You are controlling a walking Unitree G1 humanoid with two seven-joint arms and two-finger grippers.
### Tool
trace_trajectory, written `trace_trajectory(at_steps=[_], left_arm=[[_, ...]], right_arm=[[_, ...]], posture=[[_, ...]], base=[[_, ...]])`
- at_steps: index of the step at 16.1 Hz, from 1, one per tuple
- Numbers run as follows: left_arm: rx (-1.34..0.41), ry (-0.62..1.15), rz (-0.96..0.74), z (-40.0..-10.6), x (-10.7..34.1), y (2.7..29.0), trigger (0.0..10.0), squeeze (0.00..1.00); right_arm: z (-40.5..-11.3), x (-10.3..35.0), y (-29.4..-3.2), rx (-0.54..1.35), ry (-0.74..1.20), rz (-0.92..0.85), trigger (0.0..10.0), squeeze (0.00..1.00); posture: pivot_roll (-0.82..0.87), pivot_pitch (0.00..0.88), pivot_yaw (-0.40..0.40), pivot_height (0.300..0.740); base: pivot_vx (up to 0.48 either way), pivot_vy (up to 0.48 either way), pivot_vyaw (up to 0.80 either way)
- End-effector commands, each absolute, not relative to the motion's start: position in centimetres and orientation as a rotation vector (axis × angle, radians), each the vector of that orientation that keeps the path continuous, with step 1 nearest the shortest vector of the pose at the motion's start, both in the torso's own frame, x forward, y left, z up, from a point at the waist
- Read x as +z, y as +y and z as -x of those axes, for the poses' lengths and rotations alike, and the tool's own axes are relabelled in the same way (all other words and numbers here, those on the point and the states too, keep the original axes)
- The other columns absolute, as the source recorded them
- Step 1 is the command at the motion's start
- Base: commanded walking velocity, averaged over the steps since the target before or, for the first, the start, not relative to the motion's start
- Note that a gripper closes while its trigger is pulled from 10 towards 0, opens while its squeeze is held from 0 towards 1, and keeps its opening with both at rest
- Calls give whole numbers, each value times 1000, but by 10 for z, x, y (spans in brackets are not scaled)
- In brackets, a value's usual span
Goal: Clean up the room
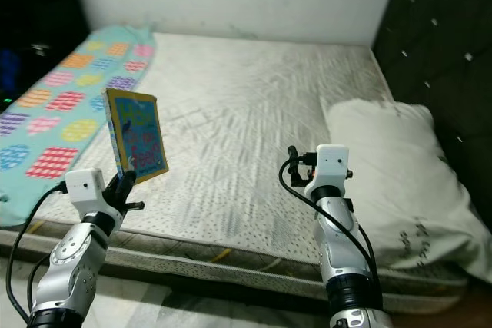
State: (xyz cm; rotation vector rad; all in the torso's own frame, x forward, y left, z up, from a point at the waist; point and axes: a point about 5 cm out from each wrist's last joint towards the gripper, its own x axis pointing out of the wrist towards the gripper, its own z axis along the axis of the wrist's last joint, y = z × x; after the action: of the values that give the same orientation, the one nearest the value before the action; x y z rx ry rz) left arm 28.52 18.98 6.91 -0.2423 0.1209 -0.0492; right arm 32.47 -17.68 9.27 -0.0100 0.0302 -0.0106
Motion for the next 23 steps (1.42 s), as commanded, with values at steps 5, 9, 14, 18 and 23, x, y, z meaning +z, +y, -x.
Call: trace_trajectory(at_steps=[5,9,14,18,23], left_arm=[[-60,63,243,-292,81,190,10000,0],[-58,54,241,-293,83,191,10000,0],[-58,56,232,-294,84,191,10000,0],[-59,59,233,-295,83,191,10000,0],[-56,60,236,-294,83,191,10000,0]], right_arm=[[-329,97,-176,-11,18,5,10000,0],[-330,98,-176,-11,12,1,10000,0],[-331,99,-175,-8,8,5,10000,0],[-331,99,-175,-8,7,6,10000,0],[-331,98,-175,-6,8,8,10000,0]], posture=[[-59,0,13,740],[-59,0,14,740],[-59,0,16,740],[-61,0,17,740],[-61,0,15,740]], base=[[0,0,-800],[0,0,-728],[0,0,0],[0,-296,0],[0,-328,0]])
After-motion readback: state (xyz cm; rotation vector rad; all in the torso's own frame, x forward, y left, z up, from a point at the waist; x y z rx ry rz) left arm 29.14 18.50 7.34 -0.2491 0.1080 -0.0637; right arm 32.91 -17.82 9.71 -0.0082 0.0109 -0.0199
